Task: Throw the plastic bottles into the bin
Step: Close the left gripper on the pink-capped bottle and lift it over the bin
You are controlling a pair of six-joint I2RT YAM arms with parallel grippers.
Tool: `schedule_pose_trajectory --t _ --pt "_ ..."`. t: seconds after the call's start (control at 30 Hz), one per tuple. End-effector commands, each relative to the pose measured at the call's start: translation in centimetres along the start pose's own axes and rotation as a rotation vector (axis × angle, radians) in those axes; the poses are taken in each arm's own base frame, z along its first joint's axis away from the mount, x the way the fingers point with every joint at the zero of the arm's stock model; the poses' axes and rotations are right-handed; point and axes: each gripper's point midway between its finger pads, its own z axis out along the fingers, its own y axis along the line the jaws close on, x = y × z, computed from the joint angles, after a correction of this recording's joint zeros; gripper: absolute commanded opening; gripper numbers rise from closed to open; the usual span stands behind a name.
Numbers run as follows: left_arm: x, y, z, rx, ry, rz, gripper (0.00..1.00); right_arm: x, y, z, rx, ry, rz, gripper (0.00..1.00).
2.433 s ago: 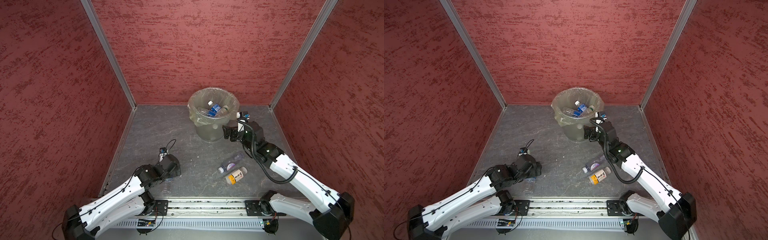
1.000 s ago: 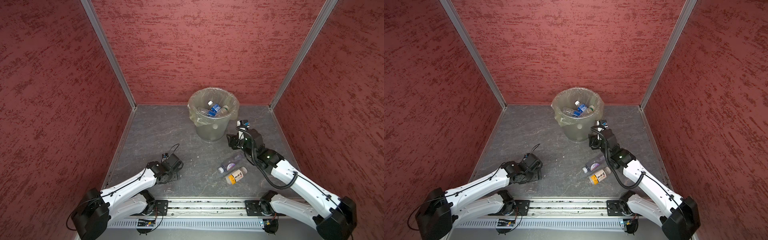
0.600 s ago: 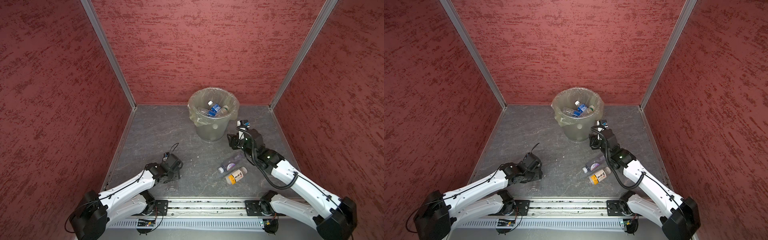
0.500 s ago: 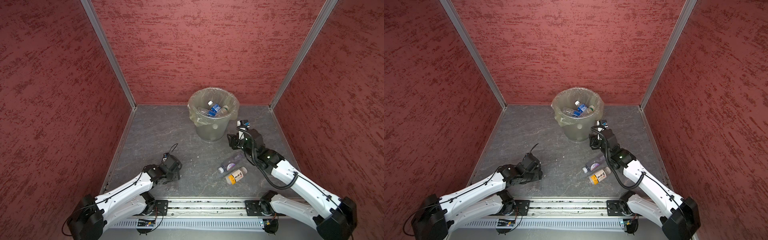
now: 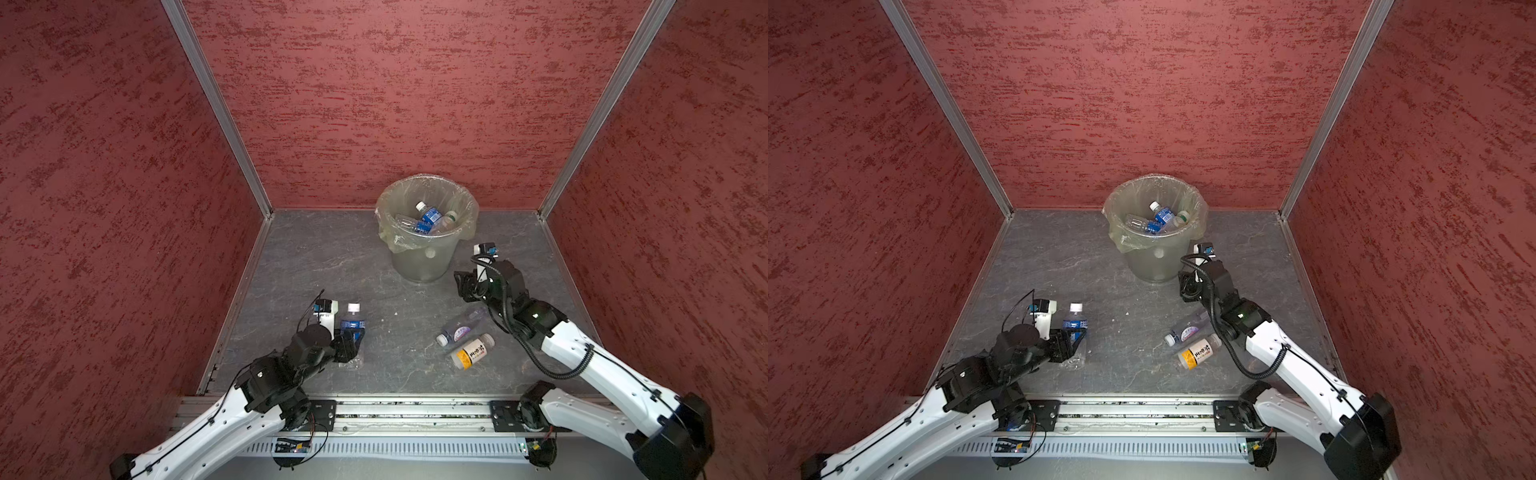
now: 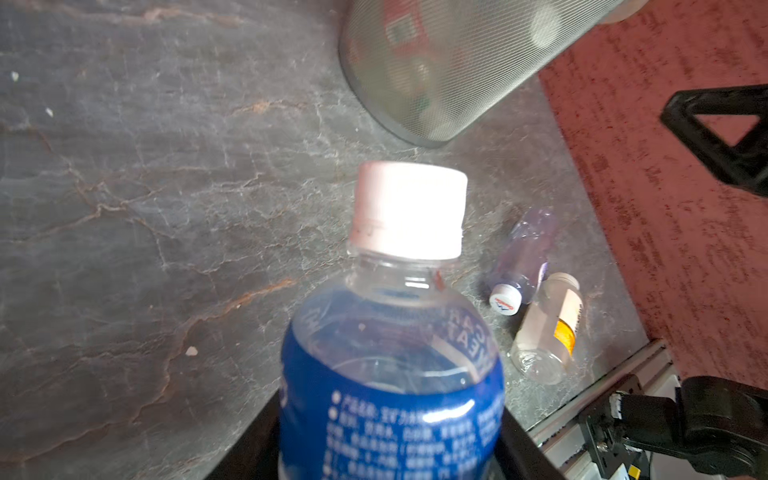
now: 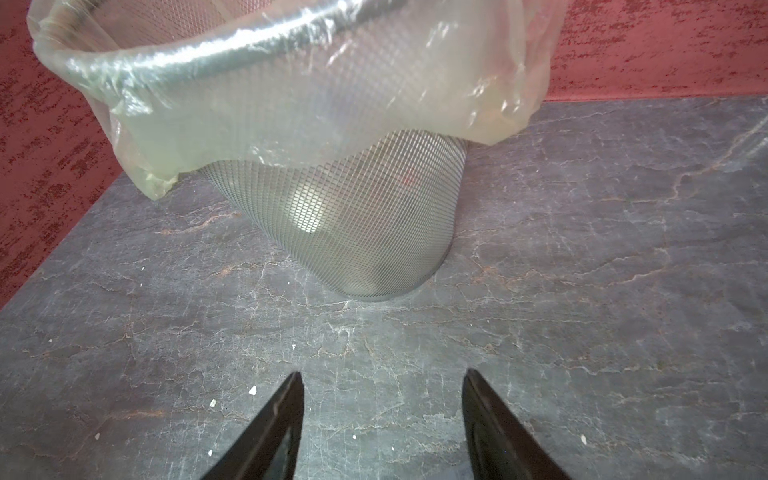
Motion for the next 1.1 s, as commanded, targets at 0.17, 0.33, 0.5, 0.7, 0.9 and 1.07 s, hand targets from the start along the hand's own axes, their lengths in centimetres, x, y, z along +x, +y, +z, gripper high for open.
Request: schedule_pose_trajectory --t 0.17,0.33,0.5,0.7,0.9,1.07 --pt "-8.0 -6.8 -4.6 0.194 -0.242 0.160 0.47 0.1 -0.1 -0.4 0.010 0.003 0.008 0.61" --pt "-12.5 -11.2 -4.8 0.228 -0.312 0.263 0.47 -0.1 -0.2 -0.5 0.015 -0.007 0.006 0.61" --pt "-18.9 -16.5 -3.1 0.259 -0.390 0.357 0.47 -0.3 -0.2 -0.6 0.015 -0.015 0.001 0.61" --pt "-30.4 -21.6 2.0 0.343 -0.443 0.369 0.47 -0.7 -0.2 -1.0 0.013 -0.027 0.000 0.61" --pt "-38.6 -20.9 13.8 0.263 -0.274 0.307 1.00 -1.1 -0.2 -1.5 0.012 -0.036 0.004 0.63" --pt "-38.9 -19.5 14.7 0.217 -0.278 0.281 0.99 -1.9 -0.4 -2.5 0.021 -0.061 0.012 0.65"
